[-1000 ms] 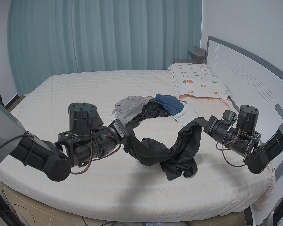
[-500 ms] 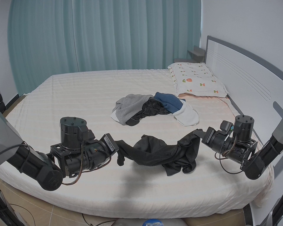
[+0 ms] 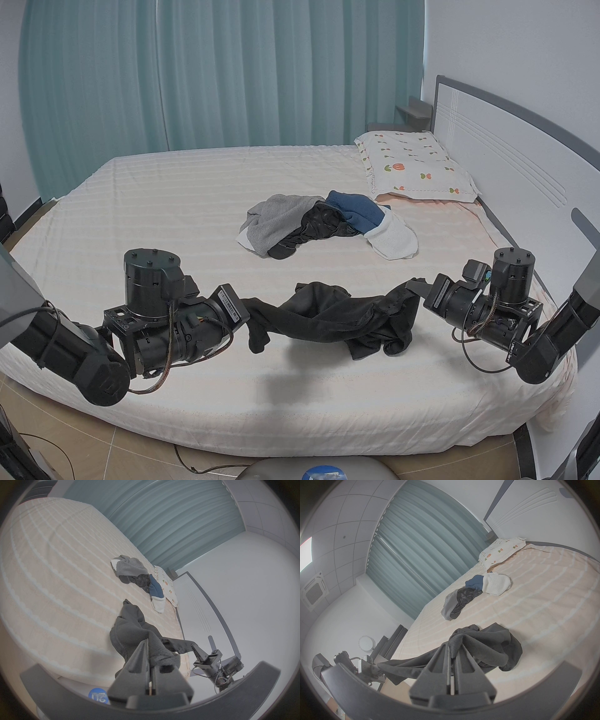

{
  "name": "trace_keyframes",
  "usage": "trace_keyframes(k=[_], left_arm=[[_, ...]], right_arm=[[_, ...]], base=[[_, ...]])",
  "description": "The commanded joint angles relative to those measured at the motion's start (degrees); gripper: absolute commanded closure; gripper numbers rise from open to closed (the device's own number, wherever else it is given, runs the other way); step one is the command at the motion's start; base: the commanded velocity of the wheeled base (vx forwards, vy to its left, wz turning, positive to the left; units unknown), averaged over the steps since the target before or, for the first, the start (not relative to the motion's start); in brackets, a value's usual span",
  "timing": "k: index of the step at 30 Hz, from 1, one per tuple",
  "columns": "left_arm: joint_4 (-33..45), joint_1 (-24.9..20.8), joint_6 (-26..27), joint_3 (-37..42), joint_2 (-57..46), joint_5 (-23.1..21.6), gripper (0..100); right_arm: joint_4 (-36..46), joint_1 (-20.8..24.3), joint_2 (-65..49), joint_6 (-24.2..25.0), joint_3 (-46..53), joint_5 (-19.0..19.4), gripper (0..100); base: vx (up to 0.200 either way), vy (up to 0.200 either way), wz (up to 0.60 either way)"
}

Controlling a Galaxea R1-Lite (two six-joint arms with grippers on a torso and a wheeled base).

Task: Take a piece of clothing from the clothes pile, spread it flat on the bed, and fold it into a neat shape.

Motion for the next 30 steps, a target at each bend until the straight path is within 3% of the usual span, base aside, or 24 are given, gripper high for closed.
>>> trace_keyframes(k=[1,4,22,30], left_arm=[[0.0,2.8,-0.2,0.2,-2.4,-3.7,100],[0.3,3.5,-0.5,0.5,-4.4,-6.6,100],[0.1,3.5,0.2,0.8,-5.8,-5.8,100],[0.1,3.5,0.2,0.9,-6.9,-5.8,100]], right_arm=[[-0.1,0.0,0.0,0.0,-0.1,0.0,100],[-0.1,0.1,-0.1,0.0,0.0,0.0,100],[-2.7,0.2,-0.4,-0.1,0.0,-0.8,100],[-4.4,0.3,-0.6,-0.3,-0.1,-3.0,100]], base=[[0.0,0.2,0.0],[0.0,0.2,0.0],[0.0,0.2,0.0],[0.0,0.2,0.0]])
